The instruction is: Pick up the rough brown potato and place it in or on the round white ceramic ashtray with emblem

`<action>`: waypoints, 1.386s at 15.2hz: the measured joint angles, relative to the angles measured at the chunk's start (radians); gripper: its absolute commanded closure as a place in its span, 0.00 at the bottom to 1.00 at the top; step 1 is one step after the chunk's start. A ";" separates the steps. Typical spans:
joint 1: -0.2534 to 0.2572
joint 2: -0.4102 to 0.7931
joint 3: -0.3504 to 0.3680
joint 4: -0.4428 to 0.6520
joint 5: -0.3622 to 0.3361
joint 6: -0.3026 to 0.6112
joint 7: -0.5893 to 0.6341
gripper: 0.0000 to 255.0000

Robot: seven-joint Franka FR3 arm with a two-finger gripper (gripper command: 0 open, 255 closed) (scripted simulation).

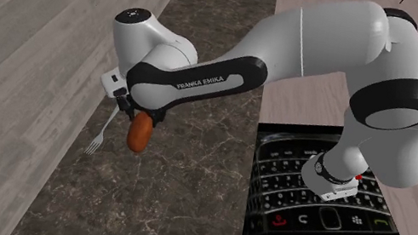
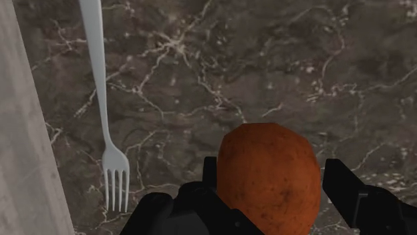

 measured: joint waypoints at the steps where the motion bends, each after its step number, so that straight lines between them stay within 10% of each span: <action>1: -0.001 -0.004 -0.002 0.007 -0.002 -0.011 0.001 1.00; 10: -0.006 -0.040 -0.013 0.062 -0.022 -0.100 0.012 1.00; 21: -0.098 -0.223 -0.095 -0.170 -0.061 -0.069 -0.174 1.00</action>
